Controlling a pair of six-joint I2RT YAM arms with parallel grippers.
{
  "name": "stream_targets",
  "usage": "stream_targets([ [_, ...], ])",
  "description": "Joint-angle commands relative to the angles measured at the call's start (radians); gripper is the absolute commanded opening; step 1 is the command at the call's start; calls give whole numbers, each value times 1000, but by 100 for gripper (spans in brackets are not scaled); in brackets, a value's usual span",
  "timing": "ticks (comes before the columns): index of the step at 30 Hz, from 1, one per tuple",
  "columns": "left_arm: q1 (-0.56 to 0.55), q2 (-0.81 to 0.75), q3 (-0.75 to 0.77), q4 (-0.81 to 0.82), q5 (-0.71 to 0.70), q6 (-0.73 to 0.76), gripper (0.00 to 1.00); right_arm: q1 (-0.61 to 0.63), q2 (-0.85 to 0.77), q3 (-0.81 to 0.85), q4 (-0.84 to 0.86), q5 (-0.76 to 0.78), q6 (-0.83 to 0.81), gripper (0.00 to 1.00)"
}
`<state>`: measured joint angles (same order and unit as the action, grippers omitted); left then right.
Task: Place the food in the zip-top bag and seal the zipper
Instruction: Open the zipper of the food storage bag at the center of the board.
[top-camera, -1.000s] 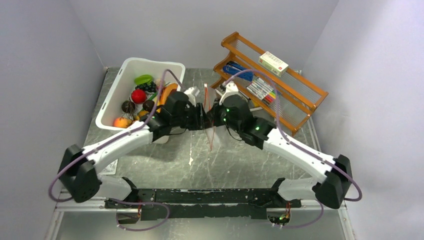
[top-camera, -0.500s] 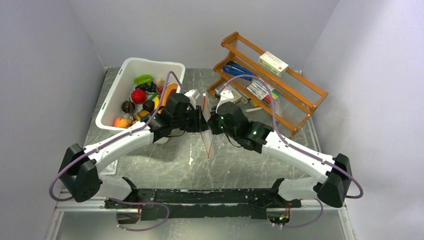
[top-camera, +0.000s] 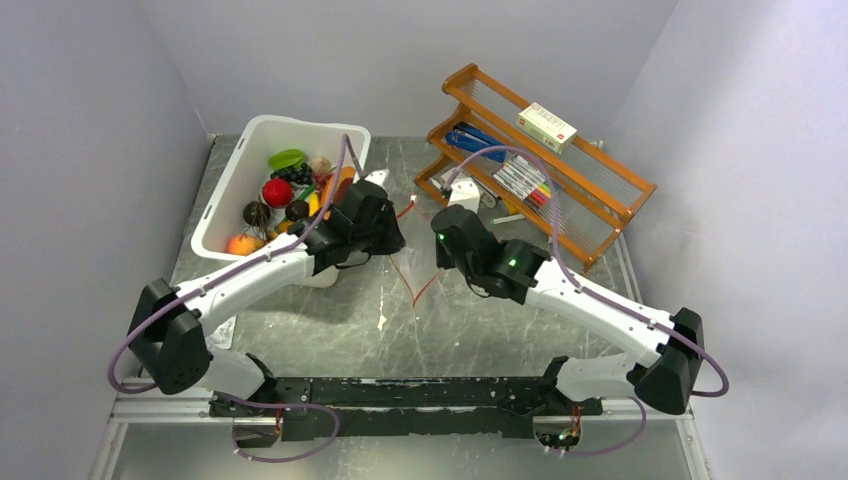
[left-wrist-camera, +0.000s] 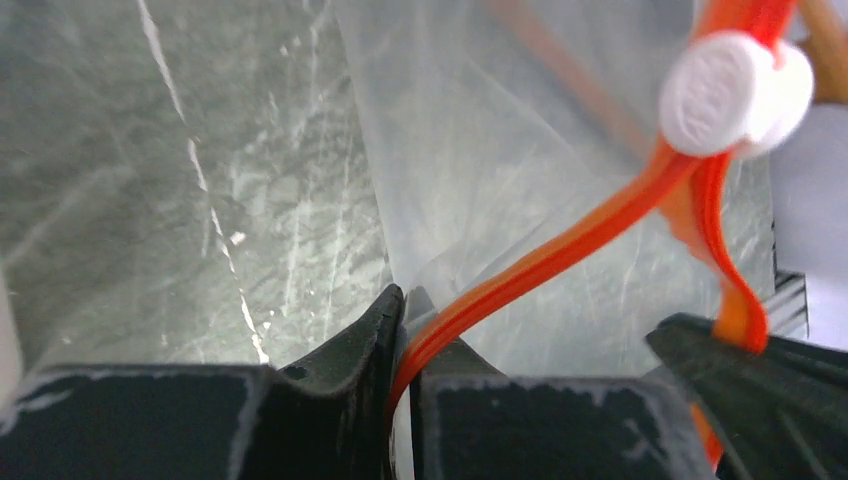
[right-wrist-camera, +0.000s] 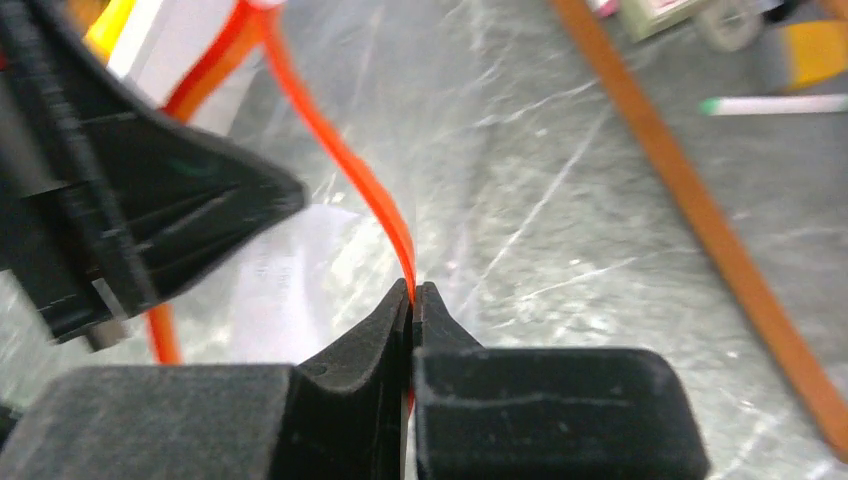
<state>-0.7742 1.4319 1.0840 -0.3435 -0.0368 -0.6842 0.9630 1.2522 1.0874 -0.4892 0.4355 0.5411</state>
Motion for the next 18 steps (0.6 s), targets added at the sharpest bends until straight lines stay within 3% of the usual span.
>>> stream_targets([
  [1, -5, -74, 118, -81, -186, 27, 7, -15, -47, 131, -209, 290, 40, 0],
  [4, -4, -82, 149, -91, -260, 54, 7, -21, -55, 182, -305, 385, 70, 0],
  [8, -4, -41, 171, -124, -297, 54, 7, -20, -70, 98, -257, 298, 93, 0],
  [14, -4, -25, 121, -10, -127, 81, 7, -21, -104, -103, 17, 90, 90, 0],
  [18, -4, -13, 83, 25, -51, 55, 7, -21, -62, -145, 113, 53, 145, 1],
])
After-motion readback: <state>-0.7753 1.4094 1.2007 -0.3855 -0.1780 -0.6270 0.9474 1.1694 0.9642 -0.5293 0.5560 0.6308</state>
